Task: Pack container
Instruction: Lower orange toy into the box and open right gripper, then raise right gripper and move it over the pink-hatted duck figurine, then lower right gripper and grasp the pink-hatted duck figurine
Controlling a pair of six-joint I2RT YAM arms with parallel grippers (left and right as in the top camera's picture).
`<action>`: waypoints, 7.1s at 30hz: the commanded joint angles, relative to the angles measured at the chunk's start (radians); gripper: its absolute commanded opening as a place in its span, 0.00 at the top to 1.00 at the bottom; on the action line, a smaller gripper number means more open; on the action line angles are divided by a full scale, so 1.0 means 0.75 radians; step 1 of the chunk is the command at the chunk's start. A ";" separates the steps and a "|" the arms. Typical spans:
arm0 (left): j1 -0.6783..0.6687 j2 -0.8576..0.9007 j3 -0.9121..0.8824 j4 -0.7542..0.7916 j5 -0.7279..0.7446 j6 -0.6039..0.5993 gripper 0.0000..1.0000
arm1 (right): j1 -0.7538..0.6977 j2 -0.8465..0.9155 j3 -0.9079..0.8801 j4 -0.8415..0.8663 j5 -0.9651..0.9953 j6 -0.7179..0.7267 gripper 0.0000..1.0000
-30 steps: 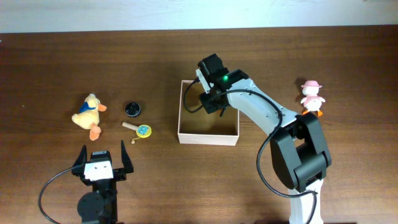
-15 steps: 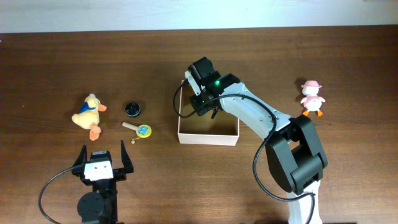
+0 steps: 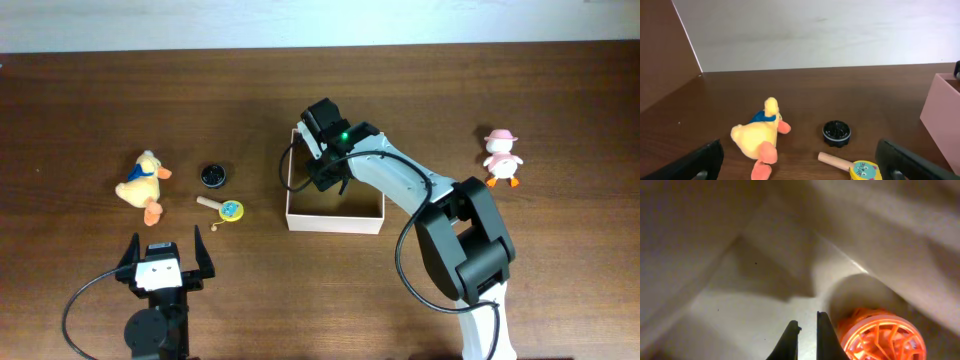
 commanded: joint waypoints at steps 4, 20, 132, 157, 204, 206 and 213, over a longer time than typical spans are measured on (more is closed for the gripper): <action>0.001 -0.011 -0.007 -0.001 0.019 0.012 0.01 | 0.001 0.012 0.016 0.001 0.049 -0.006 0.96; 0.001 -0.011 -0.007 -0.001 0.019 0.012 0.01 | 0.001 0.012 0.016 -0.022 0.203 -0.034 0.96; 0.001 -0.011 -0.007 -0.001 0.019 0.012 0.01 | -0.250 -0.026 1.082 -0.956 0.376 0.286 0.95; 0.001 -0.011 -0.007 -0.001 0.019 0.012 0.01 | -0.982 -0.022 0.523 -1.064 0.186 0.386 0.66; 0.001 -0.011 -0.007 -0.001 0.019 0.012 0.01 | -1.002 0.225 0.293 -0.638 0.145 0.110 0.56; 0.001 -0.011 -0.007 -0.001 0.019 0.012 0.01 | -1.002 0.225 0.278 -0.636 0.145 0.110 0.64; 0.001 -0.011 -0.007 -0.001 0.019 0.012 0.01 | -1.002 0.225 0.278 -0.641 0.145 0.110 0.96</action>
